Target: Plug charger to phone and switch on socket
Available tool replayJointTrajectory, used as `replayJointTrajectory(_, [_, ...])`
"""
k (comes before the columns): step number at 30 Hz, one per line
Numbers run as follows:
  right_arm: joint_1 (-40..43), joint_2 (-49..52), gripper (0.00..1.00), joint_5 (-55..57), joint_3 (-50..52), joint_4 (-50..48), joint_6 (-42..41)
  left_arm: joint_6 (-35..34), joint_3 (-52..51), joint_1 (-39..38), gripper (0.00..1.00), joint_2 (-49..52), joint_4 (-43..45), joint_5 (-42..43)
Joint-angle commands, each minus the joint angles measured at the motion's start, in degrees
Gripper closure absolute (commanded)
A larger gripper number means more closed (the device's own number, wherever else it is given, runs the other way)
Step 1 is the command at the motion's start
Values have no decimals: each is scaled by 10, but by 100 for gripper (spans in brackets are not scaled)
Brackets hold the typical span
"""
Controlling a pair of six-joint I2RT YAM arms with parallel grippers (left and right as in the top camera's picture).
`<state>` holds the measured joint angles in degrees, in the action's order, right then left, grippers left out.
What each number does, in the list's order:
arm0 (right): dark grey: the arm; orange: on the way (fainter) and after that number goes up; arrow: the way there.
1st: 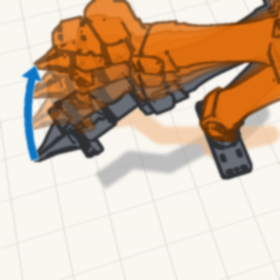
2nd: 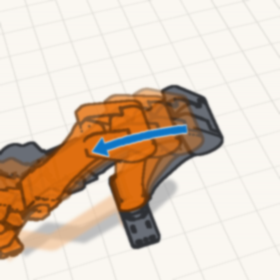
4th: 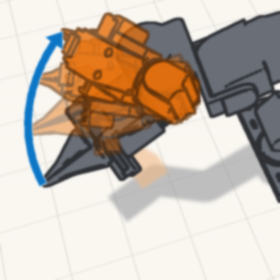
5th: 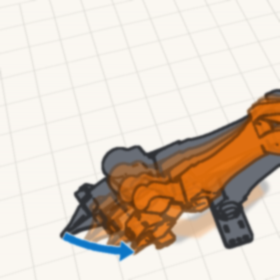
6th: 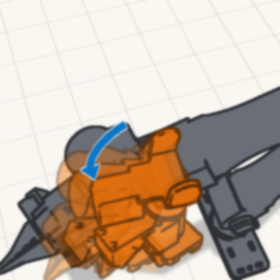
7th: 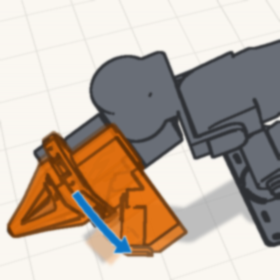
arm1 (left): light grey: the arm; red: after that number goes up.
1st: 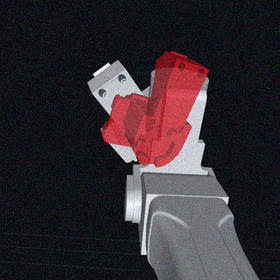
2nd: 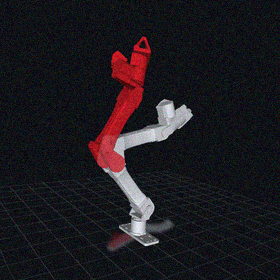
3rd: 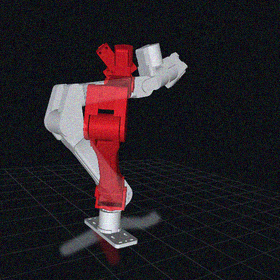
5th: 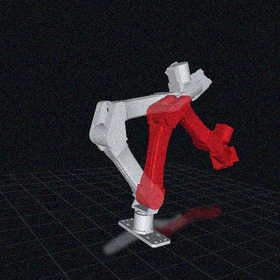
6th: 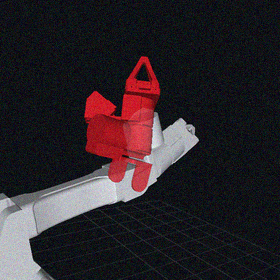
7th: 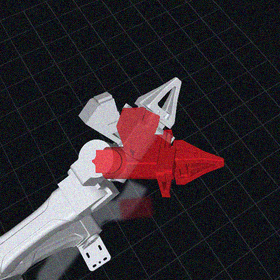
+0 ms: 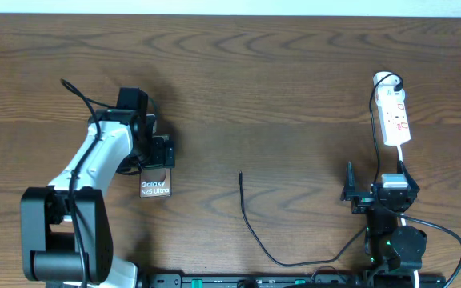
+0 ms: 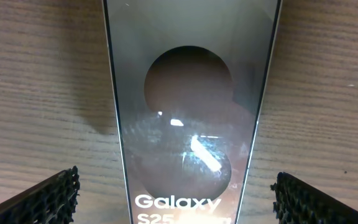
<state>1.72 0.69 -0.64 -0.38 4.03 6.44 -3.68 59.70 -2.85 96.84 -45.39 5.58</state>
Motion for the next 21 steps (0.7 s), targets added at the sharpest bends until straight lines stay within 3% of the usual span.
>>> replayJointTrajectory(1, [-3, -3, 1, -3, 1, 2, -4, -7, -3, -1, 2, 12, 4, -17])
replayJointTrajectory(21, [-3, -3, 1, -3, 1, 2, -4, -7, -4, -36, 2, 21, 23, -38])
